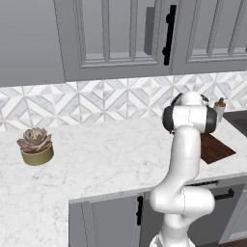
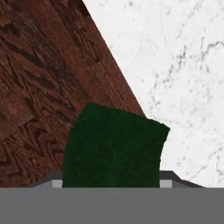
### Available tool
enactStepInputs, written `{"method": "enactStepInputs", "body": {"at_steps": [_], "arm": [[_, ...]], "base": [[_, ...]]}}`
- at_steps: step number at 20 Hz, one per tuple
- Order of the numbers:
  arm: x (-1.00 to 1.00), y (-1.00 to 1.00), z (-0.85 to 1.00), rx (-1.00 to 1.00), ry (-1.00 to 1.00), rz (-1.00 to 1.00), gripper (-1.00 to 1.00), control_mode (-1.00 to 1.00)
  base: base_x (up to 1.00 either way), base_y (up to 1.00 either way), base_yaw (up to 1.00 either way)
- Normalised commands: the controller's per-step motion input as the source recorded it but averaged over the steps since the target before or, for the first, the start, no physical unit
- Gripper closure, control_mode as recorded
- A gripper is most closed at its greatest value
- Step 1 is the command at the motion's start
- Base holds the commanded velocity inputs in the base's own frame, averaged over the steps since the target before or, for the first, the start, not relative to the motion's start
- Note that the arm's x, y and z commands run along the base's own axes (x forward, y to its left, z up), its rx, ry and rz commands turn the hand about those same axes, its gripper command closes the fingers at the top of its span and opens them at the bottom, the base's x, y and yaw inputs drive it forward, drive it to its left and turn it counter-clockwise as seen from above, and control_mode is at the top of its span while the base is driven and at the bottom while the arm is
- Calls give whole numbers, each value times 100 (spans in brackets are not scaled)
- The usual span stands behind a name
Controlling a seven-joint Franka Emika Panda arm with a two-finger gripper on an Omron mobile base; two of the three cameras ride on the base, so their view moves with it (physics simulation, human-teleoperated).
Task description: Pick up the sponge from the counter and clean the cutting board by briefly scrubbing or pressing down on the cutting board. Once finished, release the sponge.
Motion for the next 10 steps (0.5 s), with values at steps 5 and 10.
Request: {"method": "enactStepInputs", "body": {"at_steps": [5, 10], "arm": [[-13, 0, -33, 1, -9, 12, 100, -100], [-56, 0, -54, 0, -10, 12, 100, -100]], "base": [[0, 0, 0], [0, 0, 0]]}}
